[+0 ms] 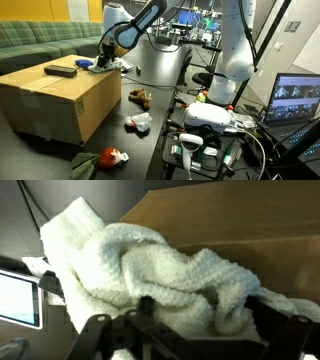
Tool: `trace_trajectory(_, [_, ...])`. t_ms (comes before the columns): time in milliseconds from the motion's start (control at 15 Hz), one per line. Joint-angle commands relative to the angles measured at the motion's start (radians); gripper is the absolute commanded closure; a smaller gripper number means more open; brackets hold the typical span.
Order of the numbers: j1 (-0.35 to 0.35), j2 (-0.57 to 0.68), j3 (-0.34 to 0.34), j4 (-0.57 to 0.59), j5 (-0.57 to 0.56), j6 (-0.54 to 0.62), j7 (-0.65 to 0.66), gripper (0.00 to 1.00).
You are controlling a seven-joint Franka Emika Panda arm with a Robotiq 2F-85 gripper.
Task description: Swap the things on the box with the things on the table
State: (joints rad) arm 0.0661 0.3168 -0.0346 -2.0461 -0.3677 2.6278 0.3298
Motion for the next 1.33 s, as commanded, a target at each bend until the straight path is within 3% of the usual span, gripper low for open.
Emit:
trace_trajectory(0, [0.017, 0.031, -0.029, 0.055, 0.024, -0.039, -0.024, 0.44])
trace_trajectory(467, [0.012, -0.073, -0.031, -0.002, 0.024, -0.090, -0.016, 0.97])
trace_trajectory(1000, [-0.002, -0.277, -0.069, -0.176, -0.075, -0.119, 0.137, 0.96])
trace_trajectory(1267, [-0.055, -0.386, -0.065, -0.261, -0.109, -0.150, 0.234, 0.96])
